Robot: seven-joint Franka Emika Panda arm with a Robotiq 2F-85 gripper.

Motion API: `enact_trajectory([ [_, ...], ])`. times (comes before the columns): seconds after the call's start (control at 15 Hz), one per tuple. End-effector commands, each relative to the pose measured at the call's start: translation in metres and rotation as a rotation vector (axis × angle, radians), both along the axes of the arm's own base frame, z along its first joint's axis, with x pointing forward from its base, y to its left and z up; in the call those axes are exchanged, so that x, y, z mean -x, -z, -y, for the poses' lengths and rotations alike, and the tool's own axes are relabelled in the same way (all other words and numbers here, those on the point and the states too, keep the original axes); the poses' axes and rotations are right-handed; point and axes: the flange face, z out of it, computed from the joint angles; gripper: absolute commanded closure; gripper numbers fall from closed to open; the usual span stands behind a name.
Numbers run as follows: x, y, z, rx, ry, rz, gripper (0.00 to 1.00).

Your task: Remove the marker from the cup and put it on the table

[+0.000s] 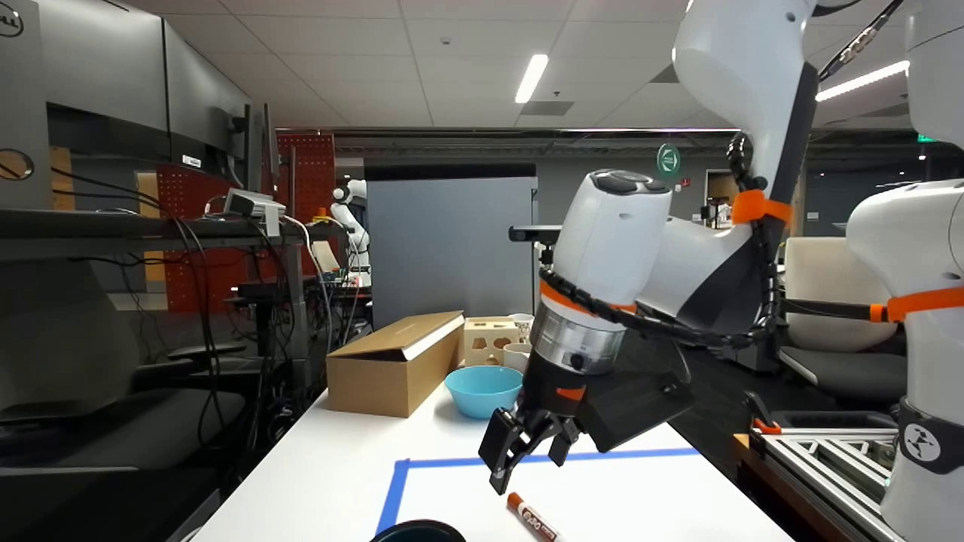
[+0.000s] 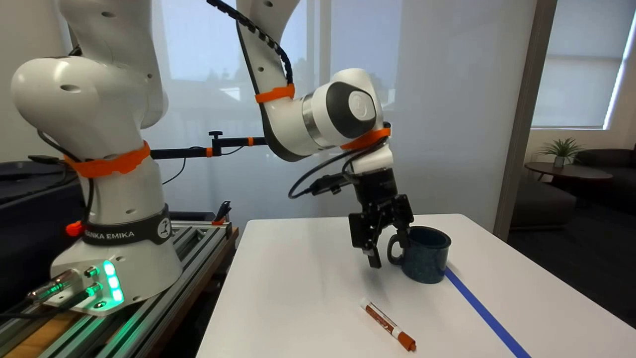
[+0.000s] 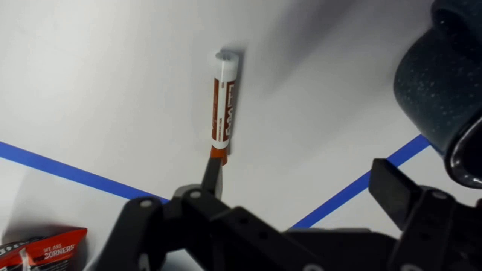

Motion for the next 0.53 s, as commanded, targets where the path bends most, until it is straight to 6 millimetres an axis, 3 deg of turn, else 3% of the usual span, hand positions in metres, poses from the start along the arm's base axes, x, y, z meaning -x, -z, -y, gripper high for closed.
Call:
enact_trajectory([
  [0.0, 0.044, -0.038, -0.017, 0.027, 0.011, 0.016, 0.00],
  [0.2, 0.071, -0.055, -0.027, 0.041, -0.014, -0.025, 0.00],
  [0.27, 0.052, -0.063, -0.033, 0.042, -0.027, -0.053, 0.00],
  [0.47, 0.053, -0.098, -0.037, 0.011, -0.097, -0.120, 0.00],
])
